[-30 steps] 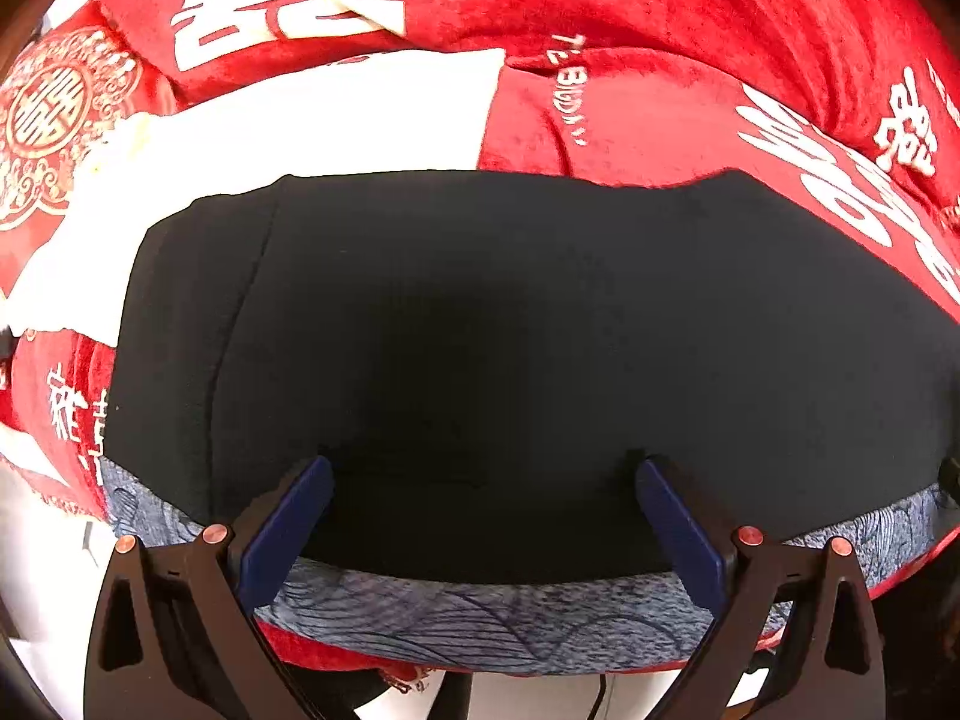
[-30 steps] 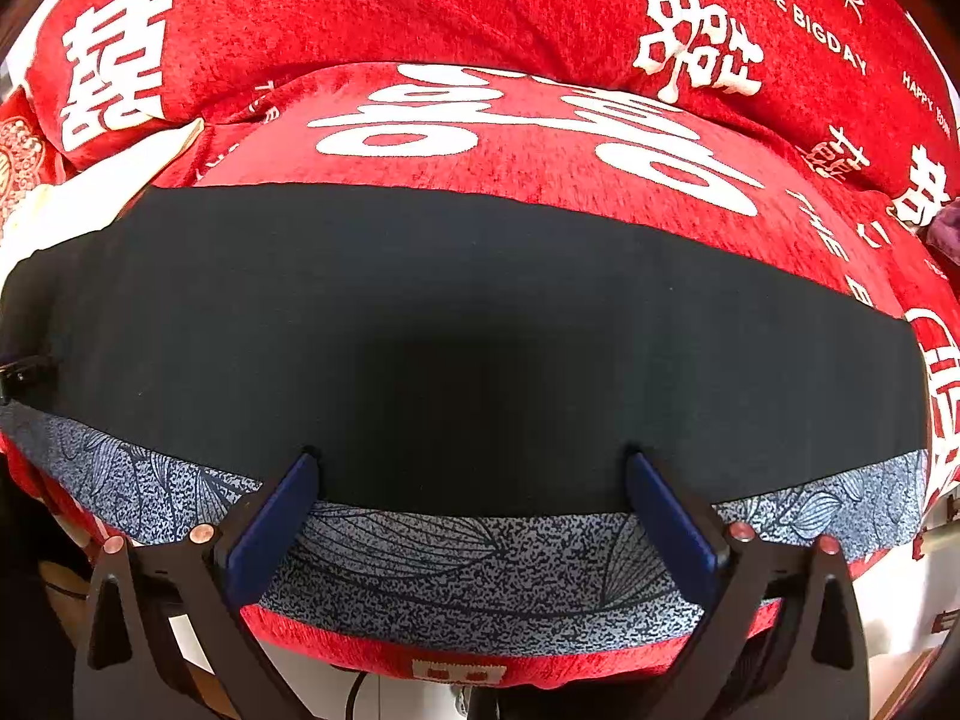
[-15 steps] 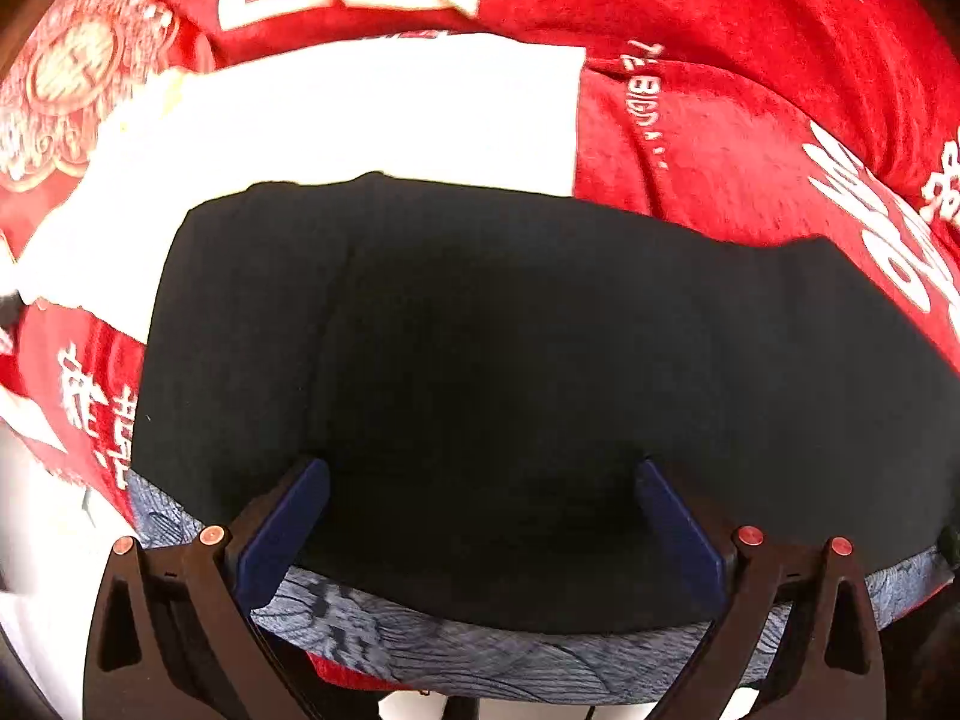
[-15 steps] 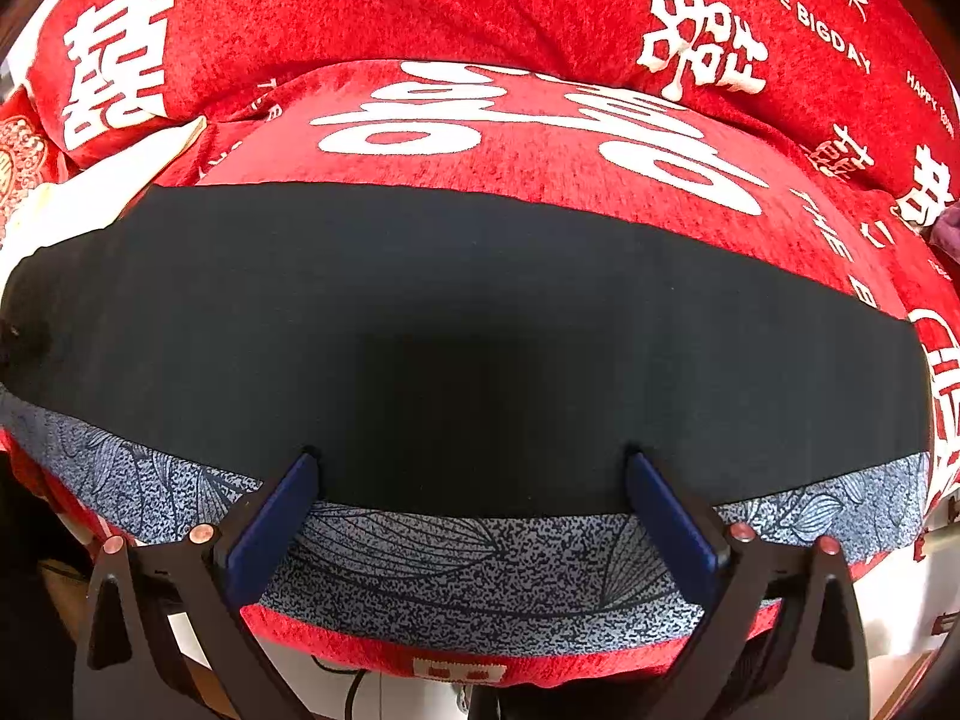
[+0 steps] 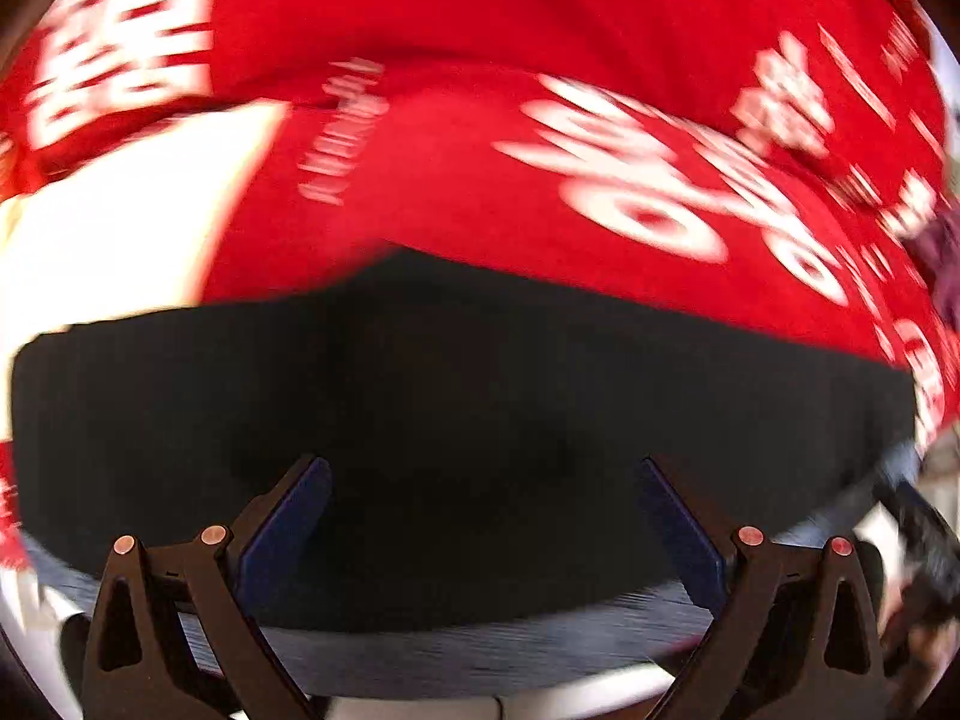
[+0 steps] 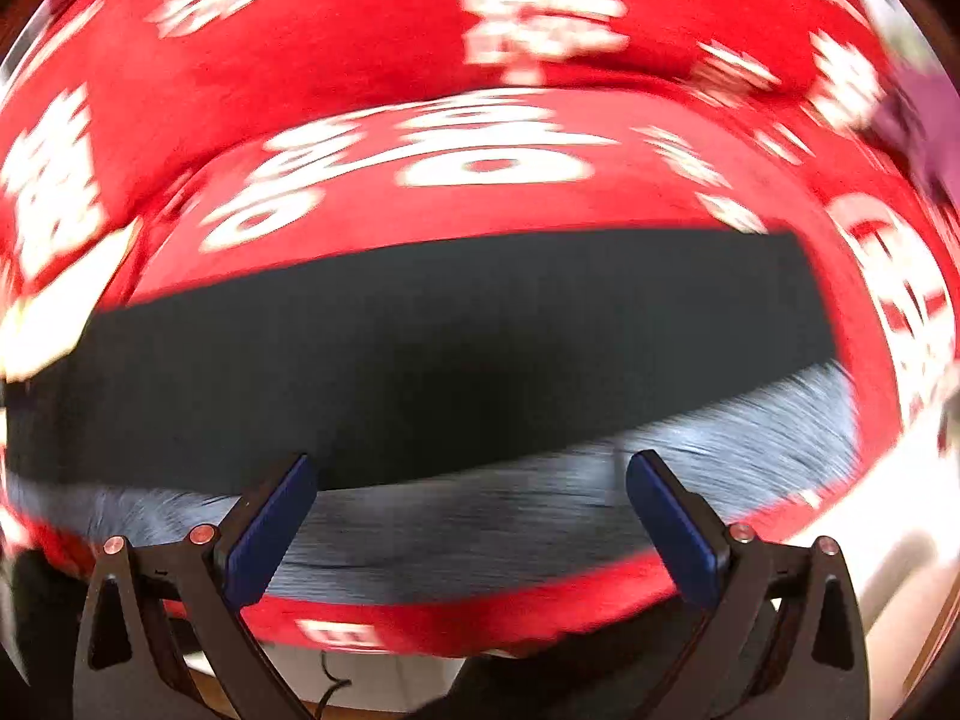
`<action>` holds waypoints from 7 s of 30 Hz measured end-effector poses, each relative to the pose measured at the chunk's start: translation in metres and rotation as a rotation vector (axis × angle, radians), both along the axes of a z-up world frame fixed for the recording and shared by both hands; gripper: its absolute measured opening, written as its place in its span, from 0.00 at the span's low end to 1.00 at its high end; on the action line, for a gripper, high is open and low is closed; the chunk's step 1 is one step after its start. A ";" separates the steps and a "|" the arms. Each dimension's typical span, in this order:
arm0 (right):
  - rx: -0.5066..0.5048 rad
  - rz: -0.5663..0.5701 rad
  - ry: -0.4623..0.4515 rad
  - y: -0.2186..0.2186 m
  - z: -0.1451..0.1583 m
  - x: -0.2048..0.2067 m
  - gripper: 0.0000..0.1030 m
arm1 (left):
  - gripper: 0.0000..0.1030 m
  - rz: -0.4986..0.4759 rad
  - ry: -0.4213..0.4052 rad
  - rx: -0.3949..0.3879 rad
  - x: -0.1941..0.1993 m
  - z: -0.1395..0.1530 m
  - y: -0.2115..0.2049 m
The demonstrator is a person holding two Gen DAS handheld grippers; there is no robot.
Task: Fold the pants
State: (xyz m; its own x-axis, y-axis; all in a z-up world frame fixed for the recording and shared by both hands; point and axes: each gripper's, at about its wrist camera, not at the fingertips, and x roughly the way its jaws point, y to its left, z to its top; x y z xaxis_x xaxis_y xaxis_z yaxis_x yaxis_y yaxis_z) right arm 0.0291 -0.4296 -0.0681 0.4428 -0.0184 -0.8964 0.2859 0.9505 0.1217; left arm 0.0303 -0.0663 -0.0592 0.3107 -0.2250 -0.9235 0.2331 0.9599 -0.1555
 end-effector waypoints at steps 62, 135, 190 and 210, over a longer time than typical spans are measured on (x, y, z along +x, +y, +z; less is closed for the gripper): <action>0.602 -0.116 -0.342 -0.163 -0.051 -0.027 0.40 | 1.00 0.024 0.106 0.155 0.000 -0.033 -0.186; -0.320 0.854 -0.361 0.269 0.073 -0.085 0.23 | 1.00 0.196 0.242 -0.306 -0.017 -0.004 0.085; -0.118 0.628 -0.102 0.190 0.070 0.000 0.85 | 1.00 -0.094 0.045 -0.232 -0.045 -0.014 0.004; -0.149 0.838 0.080 0.319 0.031 0.063 1.00 | 1.00 0.489 0.034 -0.023 -0.028 -0.038 0.250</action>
